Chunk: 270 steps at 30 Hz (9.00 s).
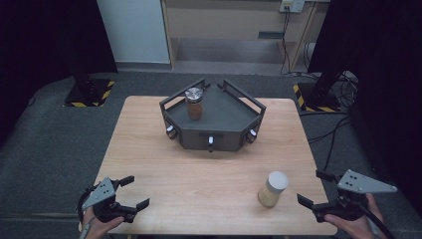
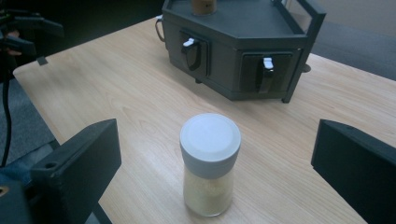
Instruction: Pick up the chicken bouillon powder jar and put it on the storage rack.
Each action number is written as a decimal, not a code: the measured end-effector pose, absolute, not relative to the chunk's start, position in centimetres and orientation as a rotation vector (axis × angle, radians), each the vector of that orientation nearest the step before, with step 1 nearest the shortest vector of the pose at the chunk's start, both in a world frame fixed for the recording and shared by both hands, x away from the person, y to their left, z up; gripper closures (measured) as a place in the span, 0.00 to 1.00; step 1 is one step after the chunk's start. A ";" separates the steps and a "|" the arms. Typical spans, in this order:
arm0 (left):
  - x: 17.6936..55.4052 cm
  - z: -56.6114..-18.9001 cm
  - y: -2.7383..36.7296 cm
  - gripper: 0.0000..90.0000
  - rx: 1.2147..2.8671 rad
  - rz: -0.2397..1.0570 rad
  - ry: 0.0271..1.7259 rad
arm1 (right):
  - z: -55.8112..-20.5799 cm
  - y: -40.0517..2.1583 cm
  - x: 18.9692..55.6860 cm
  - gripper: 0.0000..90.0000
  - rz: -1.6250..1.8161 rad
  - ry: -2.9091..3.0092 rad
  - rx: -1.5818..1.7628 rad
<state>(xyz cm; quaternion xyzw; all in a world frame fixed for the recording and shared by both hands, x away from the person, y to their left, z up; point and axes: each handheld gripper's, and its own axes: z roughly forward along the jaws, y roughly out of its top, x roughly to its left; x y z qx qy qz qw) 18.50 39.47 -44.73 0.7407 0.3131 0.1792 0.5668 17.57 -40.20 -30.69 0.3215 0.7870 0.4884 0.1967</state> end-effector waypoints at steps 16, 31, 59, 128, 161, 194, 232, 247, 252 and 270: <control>18.5 -44.7 39.5 0.01 1.743 0.420 0.735 | -32.3 -38.1 21.1 0.04 1.300 2.305 0.897; 18.5 -44.7 39.5 0.01 1.744 0.422 0.734 | -34.1 -35.6 22.9 0.09 1.241 2.353 0.896; 18.6 -44.7 39.4 0.01 1.753 0.418 0.734 | -35.9 -34.4 23.5 0.37 1.174 2.356 0.889; 18.3 -44.7 39.5 0.01 1.735 0.433 0.760 | -23.0 -27.0 36.3 0.38 1.232 2.529 0.556; 18.4 -44.8 39.6 0.01 1.726 0.423 0.780 | -20.0 -21.1 48.7 0.38 1.177 2.488 0.645; 18.5 -44.8 39.7 0.01 1.730 0.419 0.772 | -23.5 -21.1 50.4 0.38 1.227 2.445 0.745; 18.6 -44.7 39.5 0.01 1.740 0.416 0.757 | -20.8 -29.6 37.5 0.02 1.562 2.226 0.508; 18.8 -44.7 39.3 0.01 1.740 0.417 0.768 | -25.3 -32.2 31.2 0.02 1.598 2.215 0.463; 18.8 -44.8 39.5 0.01 1.724 0.413 0.787 | -27.4 -33.0 28.9 0.02 1.560 2.231 0.473; 18.8 -44.8 39.4 0.01 1.737 0.417 0.782 | -33.8 -35.0 21.7 0.03 1.457 2.175 0.564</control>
